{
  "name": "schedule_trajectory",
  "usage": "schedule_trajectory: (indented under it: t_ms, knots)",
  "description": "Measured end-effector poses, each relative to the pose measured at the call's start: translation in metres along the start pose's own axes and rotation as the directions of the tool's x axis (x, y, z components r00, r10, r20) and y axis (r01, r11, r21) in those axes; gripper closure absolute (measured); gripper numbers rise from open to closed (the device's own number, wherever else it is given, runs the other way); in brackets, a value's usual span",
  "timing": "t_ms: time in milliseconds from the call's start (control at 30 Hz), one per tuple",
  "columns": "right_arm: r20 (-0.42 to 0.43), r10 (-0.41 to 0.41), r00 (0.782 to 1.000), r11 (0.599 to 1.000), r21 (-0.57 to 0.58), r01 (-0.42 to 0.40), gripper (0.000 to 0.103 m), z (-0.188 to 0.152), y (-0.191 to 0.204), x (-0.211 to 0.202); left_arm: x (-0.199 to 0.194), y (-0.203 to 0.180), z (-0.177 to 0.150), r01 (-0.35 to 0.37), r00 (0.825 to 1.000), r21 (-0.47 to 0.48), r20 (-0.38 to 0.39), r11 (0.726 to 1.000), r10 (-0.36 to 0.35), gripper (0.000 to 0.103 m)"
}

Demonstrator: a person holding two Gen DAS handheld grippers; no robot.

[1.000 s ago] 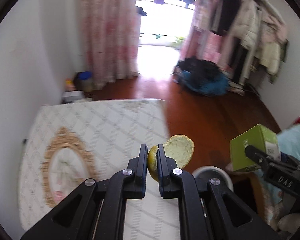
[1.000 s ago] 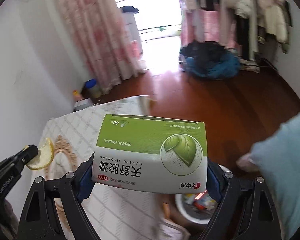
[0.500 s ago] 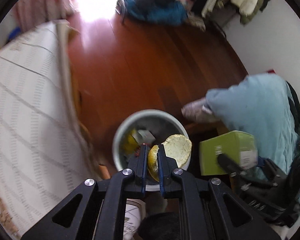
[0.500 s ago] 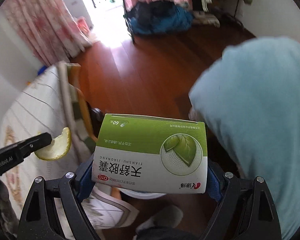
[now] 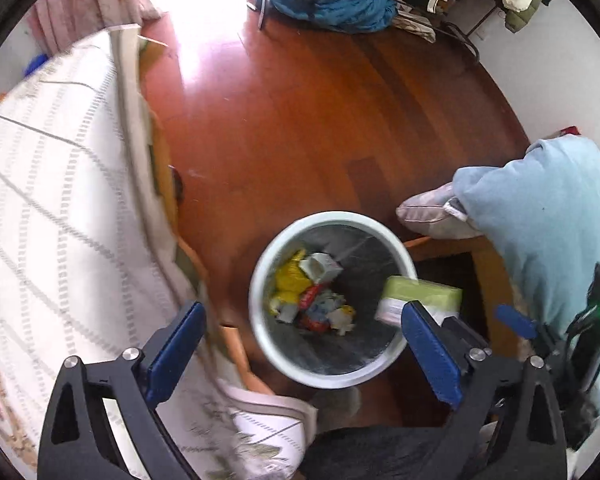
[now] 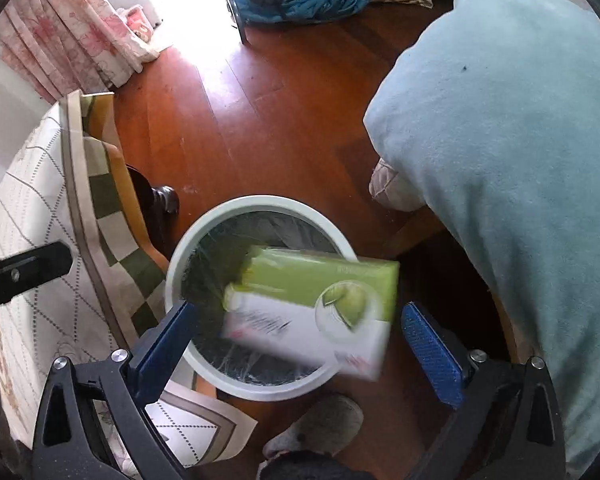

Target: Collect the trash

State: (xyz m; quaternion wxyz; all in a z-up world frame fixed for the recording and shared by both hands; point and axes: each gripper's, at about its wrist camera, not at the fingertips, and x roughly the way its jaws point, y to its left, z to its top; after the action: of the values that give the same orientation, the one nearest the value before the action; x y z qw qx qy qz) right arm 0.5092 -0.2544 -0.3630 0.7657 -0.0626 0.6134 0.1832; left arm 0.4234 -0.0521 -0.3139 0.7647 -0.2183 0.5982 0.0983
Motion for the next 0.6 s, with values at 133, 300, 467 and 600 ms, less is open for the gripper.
schedule_trajectory:
  t_ms: [133, 300, 467, 600]
  knots:
    - [0.014, -0.016, 1.0, 1.0, -0.015, 0.016, 0.0, -0.009, 0.008, -0.021, -0.029, 0.004, -0.021, -0.062, 0.995, 0.005, 0.073, 0.998, 0.062, 0.003]
    - [0.044, -0.043, 0.998, 0.998, -0.049, 0.045, 0.0, -0.028, 0.02, -0.062, -0.071, 0.001, -0.049, -0.119, 0.98, 0.021, 0.161, 0.993, 0.114, 0.003]
    - [0.1, -0.017, 0.995, 0.997, -0.067, 0.024, 0.0, -0.052, 0.032, -0.122, -0.119, -0.002, -0.076, -0.13, 0.965, 0.033, 0.232, 0.991, 0.119, 0.003]
    - [0.145, 0.017, 0.989, 0.996, -0.085, -0.005, 0.0, -0.07, 0.04, -0.171, -0.158, -0.007, -0.096, -0.128, 0.953, 0.053, 0.283, 0.99, 0.107, 0.003]
